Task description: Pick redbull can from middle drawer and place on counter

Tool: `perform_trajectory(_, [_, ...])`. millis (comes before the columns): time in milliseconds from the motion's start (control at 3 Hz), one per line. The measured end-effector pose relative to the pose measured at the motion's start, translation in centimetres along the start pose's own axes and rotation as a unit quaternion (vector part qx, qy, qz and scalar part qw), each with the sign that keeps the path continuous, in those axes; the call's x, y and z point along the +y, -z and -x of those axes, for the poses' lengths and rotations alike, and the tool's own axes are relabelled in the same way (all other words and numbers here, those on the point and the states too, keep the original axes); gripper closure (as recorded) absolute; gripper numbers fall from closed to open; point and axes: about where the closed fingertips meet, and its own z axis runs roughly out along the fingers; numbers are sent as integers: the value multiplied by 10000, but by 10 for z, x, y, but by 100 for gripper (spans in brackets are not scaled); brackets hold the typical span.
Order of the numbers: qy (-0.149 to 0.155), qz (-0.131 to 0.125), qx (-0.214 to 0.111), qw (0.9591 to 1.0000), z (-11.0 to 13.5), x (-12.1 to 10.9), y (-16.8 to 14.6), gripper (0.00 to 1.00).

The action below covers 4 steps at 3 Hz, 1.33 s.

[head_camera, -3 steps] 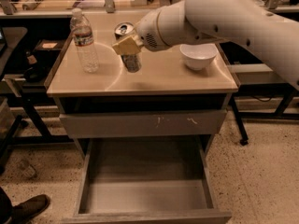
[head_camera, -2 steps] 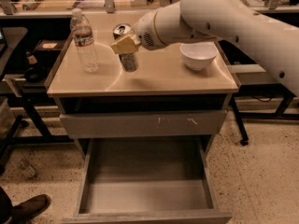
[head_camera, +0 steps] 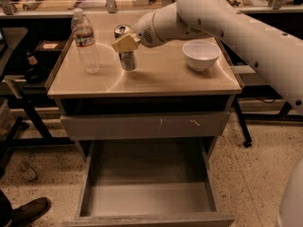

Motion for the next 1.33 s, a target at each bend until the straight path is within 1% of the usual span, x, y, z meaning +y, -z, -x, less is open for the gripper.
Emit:
perform_trajectory(667, [-233, 62, -7, 9997, -15, -25, -22, 100])
perform_trajectory(1333, [-470, 72, 22, 9989, -33, -32, -34, 100])
